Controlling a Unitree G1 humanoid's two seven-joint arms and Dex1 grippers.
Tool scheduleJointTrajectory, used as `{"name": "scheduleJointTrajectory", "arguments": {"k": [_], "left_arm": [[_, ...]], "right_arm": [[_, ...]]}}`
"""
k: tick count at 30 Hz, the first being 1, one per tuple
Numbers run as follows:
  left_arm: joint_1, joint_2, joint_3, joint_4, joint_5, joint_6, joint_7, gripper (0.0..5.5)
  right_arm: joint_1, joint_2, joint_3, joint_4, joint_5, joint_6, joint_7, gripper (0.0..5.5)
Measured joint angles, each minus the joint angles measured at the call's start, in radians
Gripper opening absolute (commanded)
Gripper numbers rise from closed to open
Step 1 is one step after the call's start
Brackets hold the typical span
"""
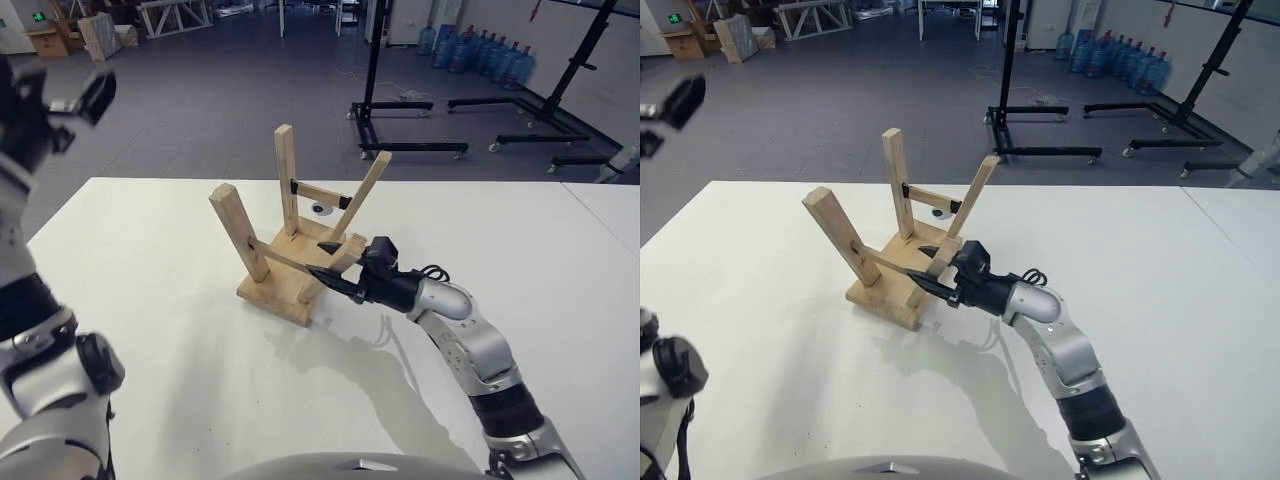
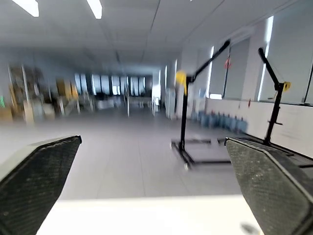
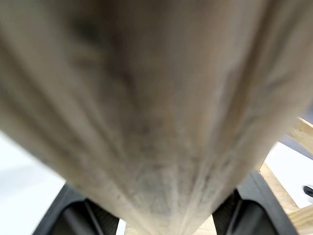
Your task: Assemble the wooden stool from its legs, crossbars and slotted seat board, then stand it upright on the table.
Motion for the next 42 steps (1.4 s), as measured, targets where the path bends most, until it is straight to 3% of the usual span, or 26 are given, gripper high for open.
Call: {"name": "scheduleJointTrajectory", "arguments": {"k": [3,10,20,32,33,42], "left_arm": [[0.226,-0.120,-0.102,-0.049,-0.002,-0.057,-0.013,5.40],[0.306,-0.305,-0.284,-0.265,-0.071,-0.059,0.086,5.40],[0.423,-0.346,-0.348,-0.387,-0.035,-0.045,0.259,5.40],[0.449,-0.342,-0.361,-0.372,-0.013,-0.053,0.272,5.40],[0.449,-0.342,-0.363,-0.361,-0.013,-0.053,0.272,5.40],[0.424,-0.326,-0.427,-0.285,-0.008,-0.059,0.265,5.40]], "right_arm": [[-0.016,-0.042,-0.011,-0.007,0.032,0.018,0.052,2.05],[-0.024,-0.080,0.000,-0.052,0.059,0.061,0.083,2.05],[-0.083,-0.069,0.041,-0.078,0.037,0.145,0.034,2.05],[-0.075,-0.038,0.051,-0.089,0.020,0.160,-0.010,2.05],[-0.073,-0.033,0.051,-0.089,0.020,0.161,-0.017,2.41],[-0.036,-0.004,0.083,-0.031,0.020,0.265,-0.045,4.00]]}}
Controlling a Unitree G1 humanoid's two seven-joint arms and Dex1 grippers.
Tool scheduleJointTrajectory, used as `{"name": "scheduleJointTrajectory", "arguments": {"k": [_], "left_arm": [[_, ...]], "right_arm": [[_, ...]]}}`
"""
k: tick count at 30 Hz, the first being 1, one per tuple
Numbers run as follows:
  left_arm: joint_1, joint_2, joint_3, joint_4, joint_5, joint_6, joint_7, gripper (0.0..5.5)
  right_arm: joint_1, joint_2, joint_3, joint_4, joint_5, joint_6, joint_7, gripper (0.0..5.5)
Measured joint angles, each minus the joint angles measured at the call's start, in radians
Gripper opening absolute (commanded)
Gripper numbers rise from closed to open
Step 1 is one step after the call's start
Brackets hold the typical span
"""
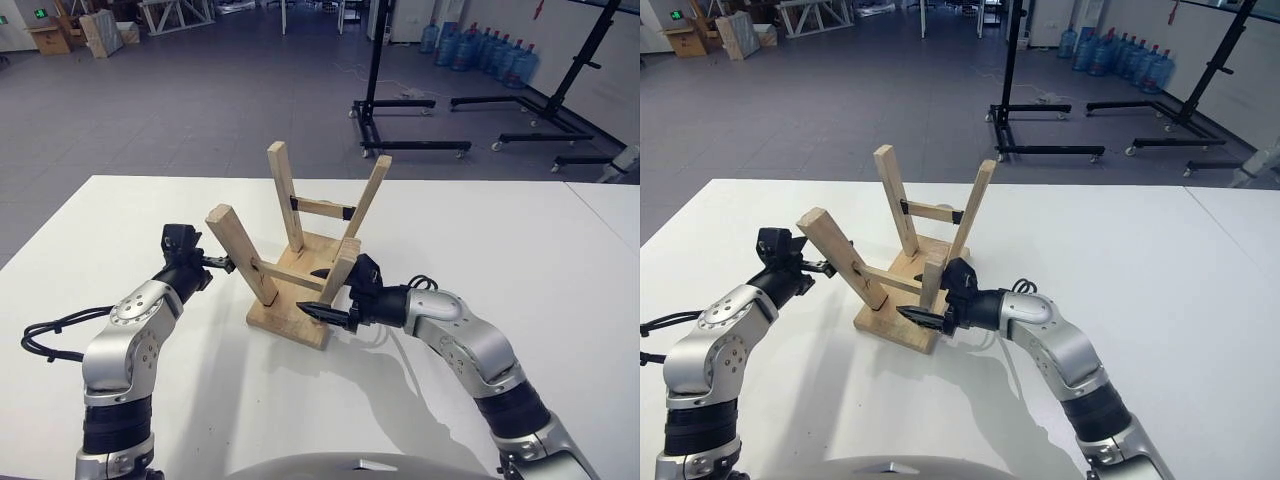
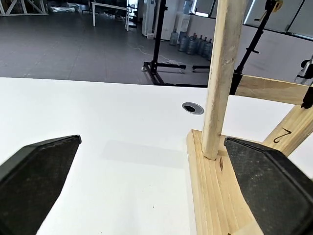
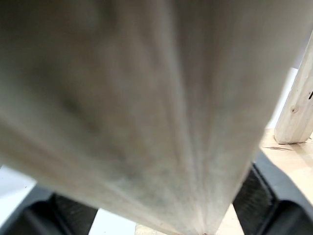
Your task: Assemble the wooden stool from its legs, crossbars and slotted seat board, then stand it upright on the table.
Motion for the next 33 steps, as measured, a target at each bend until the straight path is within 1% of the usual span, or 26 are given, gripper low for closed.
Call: {"name": "scheduleJointTrajectory", "arguments": {"k": [4,7,10,13,15,16,17,20,22,23,24,26,27,30,33], "left_arm": [[-0.033,0.043,-0.018,0.067,0.040,-0.049,-0.013,5.40],[-0.093,0.106,0.014,0.162,0.085,-0.113,-0.011,5.40],[-0.166,0.193,0.090,0.301,0.119,-0.185,-0.003,5.40],[-0.209,0.255,0.176,0.369,0.098,-0.202,-0.022,5.40],[-0.198,0.304,0.239,0.348,0.022,-0.178,-0.099,5.40],[-0.171,0.331,0.279,0.314,-0.041,-0.144,-0.163,5.40],[-0.104,0.371,0.331,0.259,-0.148,-0.080,-0.277,5.40],[0.046,0.434,0.434,0.133,-0.358,0.056,-0.474,5.40],[0.058,0.439,0.494,0.032,-0.545,0.140,-0.495,5.40],[0.029,0.428,0.489,0.000,-0.598,0.159,-0.460,5.40],[0.000,0.414,0.463,-0.020,-0.604,0.161,-0.422,5.40],[-0.061,0.358,0.350,-0.056,-0.580,0.157,-0.324,5.40],[-0.081,0.313,0.274,-0.064,-0.552,0.152,-0.275,5.40],[-0.104,0.230,0.164,-0.068,-0.513,0.130,-0.199,5.40],[-0.138,0.173,0.085,-0.076,-0.480,0.101,-0.155,5.40]], "right_arm": [[-0.001,-0.010,0.003,0.003,-0.006,-0.002,0.015,4.63],[0.019,-0.065,-0.023,0.024,-0.028,-0.043,0.050,4.63],[0.053,-0.148,-0.073,0.049,-0.042,-0.090,0.102,4.63],[0.065,-0.198,-0.136,0.083,-0.035,-0.128,0.159,4.63],[0.066,-0.236,-0.204,0.105,-0.011,-0.154,0.196,4.63],[0.063,-0.252,-0.240,0.121,-0.001,-0.162,0.206,4.63],[0.061,-0.268,-0.287,0.146,0.003,-0.171,0.206,4.63],[0.039,-0.272,-0.355,0.176,0.022,-0.172,0.182,4.63],[0.017,-0.228,-0.357,0.168,0.023,-0.172,0.147,4.63],[0.013,-0.198,-0.336,0.154,0.022,-0.172,0.125,4.63],[0.010,-0.169,-0.317,0.145,0.019,-0.172,0.107,4.63],[0.001,-0.095,-0.257,0.130,0.001,-0.170,0.061,4.63],[-0.007,-0.059,-0.224,0.117,-0.008,-0.169,0.031,4.63],[-0.016,-0.002,-0.164,0.096,-0.040,-0.159,-0.014,4.63],[-0.016,0.028,-0.108,0.088,-0.061,-0.157,-0.034,4.63]]}}
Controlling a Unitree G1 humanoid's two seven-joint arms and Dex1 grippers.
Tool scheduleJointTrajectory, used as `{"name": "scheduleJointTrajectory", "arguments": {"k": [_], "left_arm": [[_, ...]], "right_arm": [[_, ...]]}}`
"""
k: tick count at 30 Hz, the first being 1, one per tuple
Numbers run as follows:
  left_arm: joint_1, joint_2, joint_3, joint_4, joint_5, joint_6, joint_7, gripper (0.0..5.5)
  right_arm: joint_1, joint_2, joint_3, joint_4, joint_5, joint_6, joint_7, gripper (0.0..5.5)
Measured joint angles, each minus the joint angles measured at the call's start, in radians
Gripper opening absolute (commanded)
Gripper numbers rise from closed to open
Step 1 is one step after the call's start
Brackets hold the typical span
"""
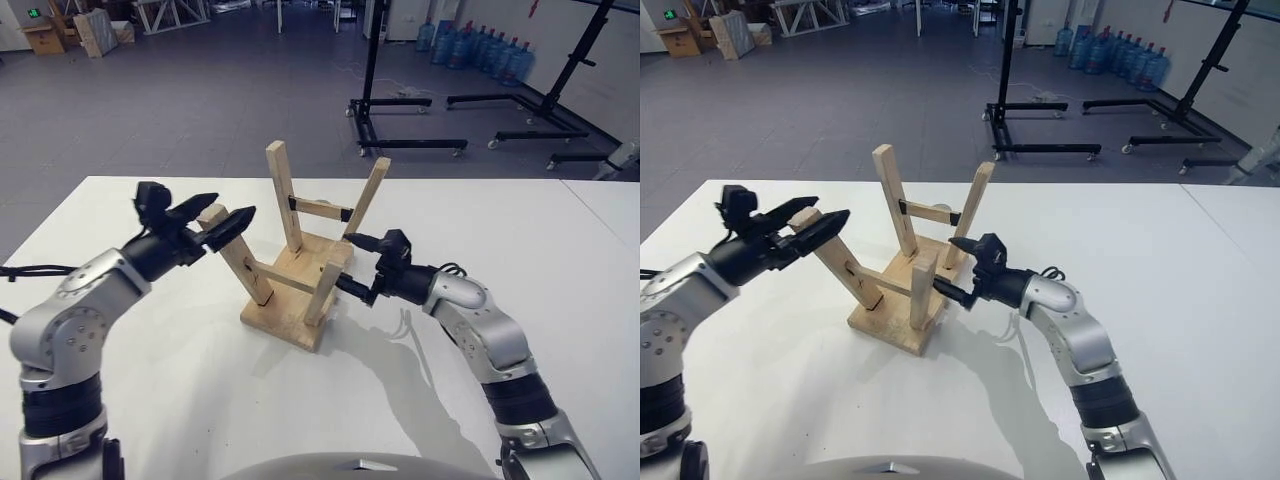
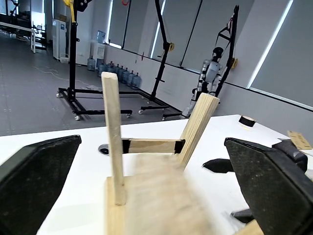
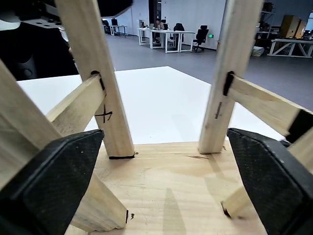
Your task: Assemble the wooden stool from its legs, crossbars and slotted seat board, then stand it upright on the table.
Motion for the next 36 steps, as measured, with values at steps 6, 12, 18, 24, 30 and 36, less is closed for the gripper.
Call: {"name": "scheduleJointTrajectory", "arguments": {"k": [6,12,18,24,30,36], "left_arm": [[-0.048,-0.045,-0.109,0.087,0.124,-0.071,0.041,5.40],[-0.121,-0.044,-0.154,0.236,0.220,-0.165,-0.020,5.40],[-0.213,-0.047,-0.184,0.398,0.275,-0.241,-0.123,5.40],[-0.370,-0.107,-0.251,0.593,0.277,-0.294,-0.309,5.40],[-0.568,-0.139,-0.304,0.937,0.353,-0.411,-0.514,5.40],[-0.661,-0.024,-0.172,1.056,0.382,-0.480,-0.513,5.40]], "right_arm": [[0.009,-0.016,0.117,-0.075,-0.115,0.008,-0.029,4.63],[0.035,-0.307,-0.023,-0.289,-0.041,0.116,0.146,4.63],[-0.154,-0.433,-0.395,-0.360,0.380,0.293,0.220,4.63],[-0.484,-0.443,-0.629,-0.006,0.552,0.260,0.124,4.63],[-0.323,-0.431,-0.546,0.100,0.510,0.217,0.317,4.63],[-0.323,-0.413,-0.597,0.214,0.586,0.265,0.323,4.63]]}}
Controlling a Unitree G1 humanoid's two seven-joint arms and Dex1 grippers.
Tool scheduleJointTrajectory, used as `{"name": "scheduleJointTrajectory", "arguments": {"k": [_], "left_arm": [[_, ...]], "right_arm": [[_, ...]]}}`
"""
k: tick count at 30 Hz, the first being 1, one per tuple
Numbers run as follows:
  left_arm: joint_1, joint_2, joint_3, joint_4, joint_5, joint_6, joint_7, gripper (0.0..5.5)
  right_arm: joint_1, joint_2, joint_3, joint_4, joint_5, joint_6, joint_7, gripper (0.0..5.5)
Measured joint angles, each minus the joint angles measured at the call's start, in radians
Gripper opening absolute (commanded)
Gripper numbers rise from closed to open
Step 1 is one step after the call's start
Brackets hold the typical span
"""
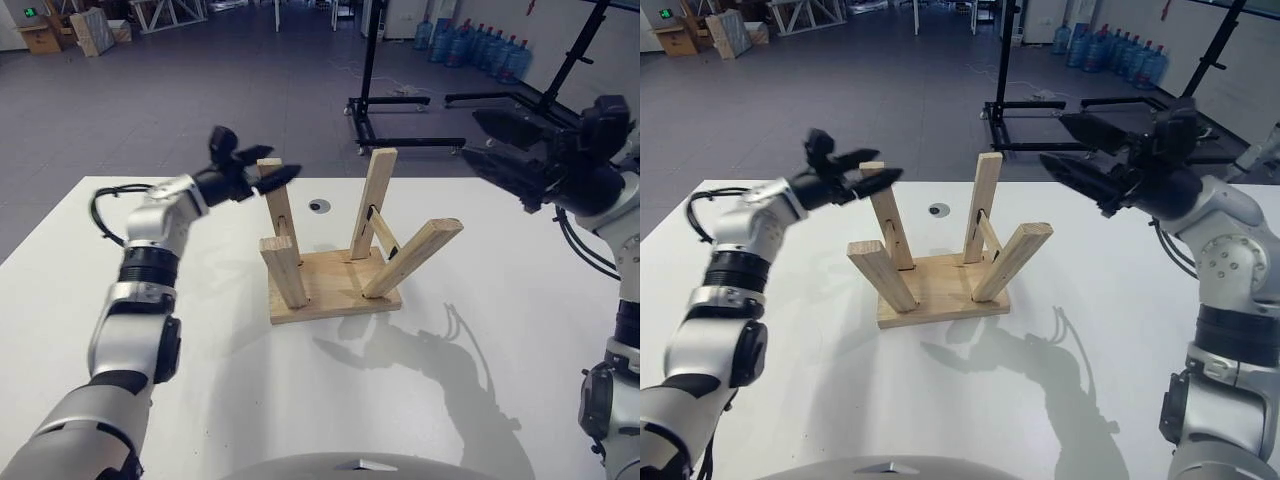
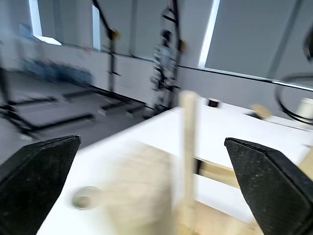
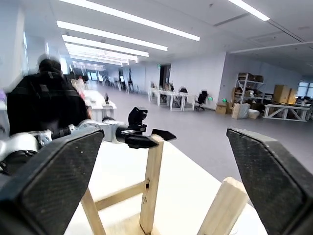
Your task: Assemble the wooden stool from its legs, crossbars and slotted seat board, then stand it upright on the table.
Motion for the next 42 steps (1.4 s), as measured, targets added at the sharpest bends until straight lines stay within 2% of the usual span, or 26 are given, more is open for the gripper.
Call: {"name": "scheduleJointTrajectory", "arguments": {"k": [3,6,7,9,11,14,16,18,26,27,31,42], "left_arm": [[-0.071,0.069,0.122,-0.061,-0.099,0.079,0.016,5.40],[-0.053,0.158,0.184,-0.287,-0.200,0.236,0.016,5.40],[0.012,0.212,0.206,-0.391,-0.240,0.295,-0.010,5.40],[0.260,0.313,0.293,-0.572,-0.305,0.403,-0.073,5.40],[0.517,0.338,0.376,-0.695,-0.339,0.474,-0.126,5.40],[0.875,0.312,0.439,-0.951,-0.417,0.561,-0.135,5.40],[0.965,0.273,0.391,-1.142,-0.457,0.573,-0.082,5.40],[0.965,0.229,0.256,-1.246,-0.453,0.558,-0.031,5.40],[0.841,0.131,0.055,-1.212,-0.363,0.472,0.146,5.40],[0.816,0.107,0.033,-1.204,-0.357,0.466,0.167,5.40],[0.783,0.067,0.002,-1.195,-0.367,0.449,0.197,4.82],[0.782,0.090,-0.004,-1.134,-0.370,0.426,0.171,3.25]], "right_arm": [[-0.049,-0.006,-0.078,0.098,0.075,0.053,-0.021,4.63],[-0.054,-0.019,-0.072,0.135,0.082,0.091,0.000,4.63],[-0.026,-0.038,-0.066,0.133,0.066,0.092,0.031,4.63],[0.077,-0.074,-0.059,0.130,0.034,0.089,0.103,4.63],[0.170,-0.086,-0.057,0.128,0.013,0.085,0.159,4.63],[0.310,-0.090,-0.042,0.115,-0.027,0.071,0.235,4.63],[0.354,-0.085,0.021,0.055,-0.077,0.035,0.267,4.63],[0.339,-0.041,0.111,0.003,-0.113,-0.004,0.285,4.63],[0.255,0.084,0.235,0.024,-0.216,-0.099,0.212,4.63],[0.253,0.098,0.245,0.027,-0.225,-0.110,0.207,4.44],[0.254,0.108,0.248,0.026,-0.230,-0.116,0.205,3.79],[0.288,0.110,0.240,0.025,-0.229,-0.126,0.231,1.95]]}}
